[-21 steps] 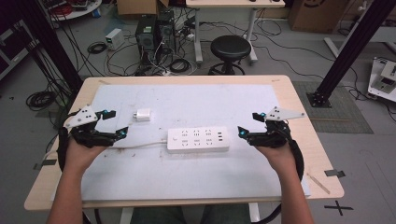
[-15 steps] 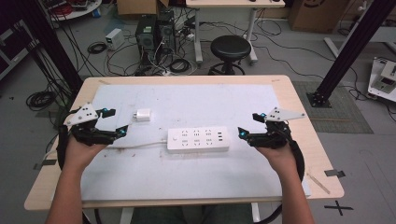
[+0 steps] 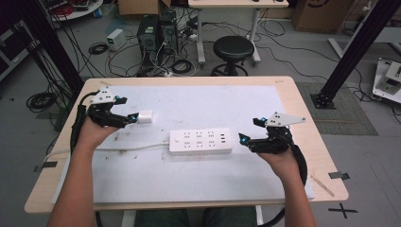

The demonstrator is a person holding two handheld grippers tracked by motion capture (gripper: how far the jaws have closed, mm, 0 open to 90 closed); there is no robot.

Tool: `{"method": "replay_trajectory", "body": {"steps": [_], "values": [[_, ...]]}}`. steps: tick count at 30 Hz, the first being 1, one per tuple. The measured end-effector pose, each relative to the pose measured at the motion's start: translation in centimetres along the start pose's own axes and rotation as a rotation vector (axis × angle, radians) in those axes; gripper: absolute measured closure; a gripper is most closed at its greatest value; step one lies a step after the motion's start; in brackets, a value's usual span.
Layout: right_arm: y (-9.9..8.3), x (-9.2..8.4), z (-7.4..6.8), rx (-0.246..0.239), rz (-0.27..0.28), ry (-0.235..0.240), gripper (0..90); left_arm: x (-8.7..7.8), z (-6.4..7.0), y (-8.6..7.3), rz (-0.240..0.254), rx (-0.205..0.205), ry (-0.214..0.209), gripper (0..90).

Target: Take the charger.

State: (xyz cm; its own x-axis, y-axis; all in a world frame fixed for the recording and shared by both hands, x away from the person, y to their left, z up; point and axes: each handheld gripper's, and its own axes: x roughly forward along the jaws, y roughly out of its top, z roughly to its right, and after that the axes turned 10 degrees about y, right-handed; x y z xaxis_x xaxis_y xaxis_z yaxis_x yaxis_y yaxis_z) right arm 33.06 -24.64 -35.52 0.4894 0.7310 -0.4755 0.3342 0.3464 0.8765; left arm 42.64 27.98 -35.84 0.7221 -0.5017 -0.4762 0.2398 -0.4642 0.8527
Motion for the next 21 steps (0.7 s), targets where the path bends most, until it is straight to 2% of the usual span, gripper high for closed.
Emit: {"method": "replay_trajectory", "body": {"steps": [3,5,6,8,11,14,15,18,19,21], "values": [[-0.2,0.1,0.1,-0.001,0.0,-0.004,20.7,2.0,-0.5,0.3,-0.045,0.035,-0.032,19.6],[-0.3,0.2,0.1,0.005,-0.003,-0.004,20.7,3.3,-0.9,0.3,-0.089,0.045,-0.053,19.6],[-0.4,0.3,0.2,0.004,-0.005,-0.008,20.7,3.9,-1.2,0.3,-0.113,0.063,-0.053,19.6],[-0.6,0.4,0.3,0.009,-0.006,-0.008,20.7,5.1,-1.7,-0.1,-0.145,0.063,-0.068,19.9],[-0.7,0.4,0.3,0.018,-0.01,-0.014,20.7,6.5,-2.4,-0.7,-0.177,0.122,-0.102,19.9],[-0.7,0.4,0.4,0.015,-0.008,-0.015,20.7,7.3,-2.6,-1.1,-0.181,0.126,-0.123,19.9],[-0.8,0.4,0.4,0.025,-0.01,-0.018,20.7,7.7,-2.8,-1.4,-0.17,0.111,-0.143,19.9],[-0.8,0.4,0.4,0.034,-0.014,-0.022,20.7,8.5,-2.9,-2.2,-0.19,0.113,-0.158,19.9],[-0.8,0.4,0.4,0.035,-0.016,-0.021,20.7,9.0,-3.0,-2.6,-0.21,0.115,-0.167,19.9],[-0.8,0.5,0.5,0.027,-0.013,-0.024,20.7,9.4,-2.9,-3.0,-0.21,0.113,-0.17,19.9]]}}
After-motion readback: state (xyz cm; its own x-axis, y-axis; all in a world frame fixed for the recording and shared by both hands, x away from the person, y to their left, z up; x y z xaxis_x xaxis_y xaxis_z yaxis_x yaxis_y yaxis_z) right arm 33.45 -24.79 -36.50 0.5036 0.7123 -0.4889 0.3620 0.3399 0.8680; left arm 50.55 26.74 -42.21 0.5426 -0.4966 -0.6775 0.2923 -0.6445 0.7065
